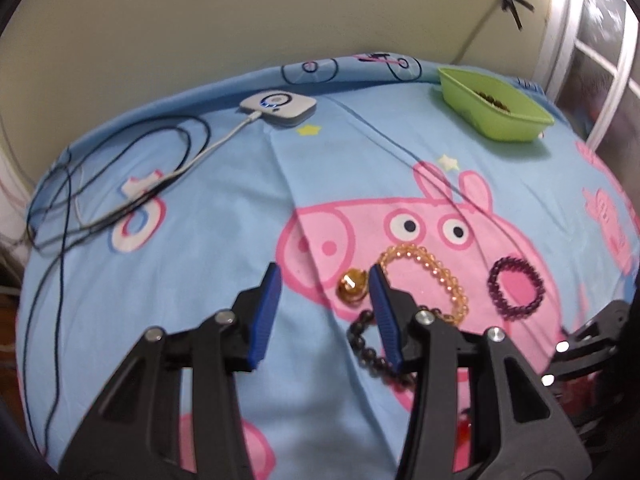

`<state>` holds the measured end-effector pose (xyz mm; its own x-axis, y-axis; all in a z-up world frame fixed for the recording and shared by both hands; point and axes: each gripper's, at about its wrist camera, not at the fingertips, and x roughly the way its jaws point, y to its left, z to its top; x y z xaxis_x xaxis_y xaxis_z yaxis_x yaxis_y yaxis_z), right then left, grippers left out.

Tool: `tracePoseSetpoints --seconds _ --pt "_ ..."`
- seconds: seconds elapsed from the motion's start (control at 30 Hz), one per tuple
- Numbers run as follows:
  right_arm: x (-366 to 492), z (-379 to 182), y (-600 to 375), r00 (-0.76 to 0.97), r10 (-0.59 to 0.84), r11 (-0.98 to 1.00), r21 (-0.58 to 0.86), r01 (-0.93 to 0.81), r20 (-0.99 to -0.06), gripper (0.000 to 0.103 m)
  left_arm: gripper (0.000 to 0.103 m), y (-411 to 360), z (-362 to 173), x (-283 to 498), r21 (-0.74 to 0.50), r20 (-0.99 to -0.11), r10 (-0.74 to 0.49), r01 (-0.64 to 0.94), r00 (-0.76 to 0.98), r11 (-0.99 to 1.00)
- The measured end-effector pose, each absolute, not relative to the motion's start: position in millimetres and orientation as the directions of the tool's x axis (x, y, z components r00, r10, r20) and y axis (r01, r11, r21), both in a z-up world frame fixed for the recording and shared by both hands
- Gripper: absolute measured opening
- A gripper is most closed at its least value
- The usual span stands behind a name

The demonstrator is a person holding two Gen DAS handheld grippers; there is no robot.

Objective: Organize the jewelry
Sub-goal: 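Grasp the red bead with the right gripper while the left grasps the amber bead charm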

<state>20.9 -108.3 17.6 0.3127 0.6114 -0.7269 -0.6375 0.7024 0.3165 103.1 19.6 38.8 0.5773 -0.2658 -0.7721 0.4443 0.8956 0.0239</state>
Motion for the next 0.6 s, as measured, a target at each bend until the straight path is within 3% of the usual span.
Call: tracePoseSetpoints --seconds 0.13,0.2,0.6 --pt "25 14 -118 0.293 0.649 0.697 0.395 -0.598 -0.702 0.0 0.041 11 28 105 0.082 -0.773 -0.261 0.499 0.578 0.863" --pt "26 14 -118 0.294 0.65 0.698 0.399 -0.594 -0.7 0.0 0.027 8 20 109 0.086 -0.791 -0.255 0.514 0.557 0.853" --pt "25 14 -119 0.295 0.657 0.7 0.417 -0.58 -0.693 0.0 0.025 7 11 106 0.039 -0.798 -0.314 0.564 0.515 0.825"
